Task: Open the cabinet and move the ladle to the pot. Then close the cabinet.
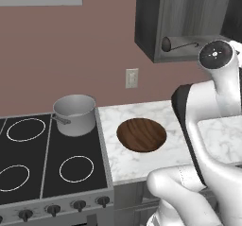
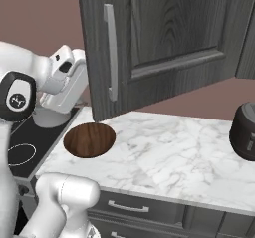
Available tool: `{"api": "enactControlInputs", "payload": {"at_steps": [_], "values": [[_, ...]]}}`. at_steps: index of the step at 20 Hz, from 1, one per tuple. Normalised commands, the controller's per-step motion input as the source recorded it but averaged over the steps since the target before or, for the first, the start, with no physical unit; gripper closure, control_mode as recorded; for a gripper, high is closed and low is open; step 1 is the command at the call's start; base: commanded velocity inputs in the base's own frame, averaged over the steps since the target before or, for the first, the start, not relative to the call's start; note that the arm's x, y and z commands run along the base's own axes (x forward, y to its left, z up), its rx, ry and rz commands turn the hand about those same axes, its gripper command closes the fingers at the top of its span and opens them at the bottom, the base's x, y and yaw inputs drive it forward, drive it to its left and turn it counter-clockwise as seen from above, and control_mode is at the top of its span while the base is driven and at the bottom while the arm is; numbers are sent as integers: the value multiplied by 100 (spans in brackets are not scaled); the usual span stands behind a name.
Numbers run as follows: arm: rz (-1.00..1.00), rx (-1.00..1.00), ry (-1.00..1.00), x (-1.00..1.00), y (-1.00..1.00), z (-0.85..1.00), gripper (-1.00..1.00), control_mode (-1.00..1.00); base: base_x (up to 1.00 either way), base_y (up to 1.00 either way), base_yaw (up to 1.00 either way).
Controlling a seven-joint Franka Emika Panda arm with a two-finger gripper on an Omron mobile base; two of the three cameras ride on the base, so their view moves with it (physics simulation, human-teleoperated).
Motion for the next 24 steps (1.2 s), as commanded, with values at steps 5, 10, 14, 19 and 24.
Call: {"api": "enactControlInputs", "payload": {"at_steps": [5,10,14,19,24], "values": [[0,3,0,-58,-85,0,-100,-100,0,0,0],[0,5,0,-55,-83,0,-100,-100,0,0,0],[0,7,0,-35,-74,0,-100,-100,0,0,0],[0,8,0,-14,-60,0,-100,-100,0,0,0],[0,6,0,-9,-43,0,-100,-100,0,0,0]]}}
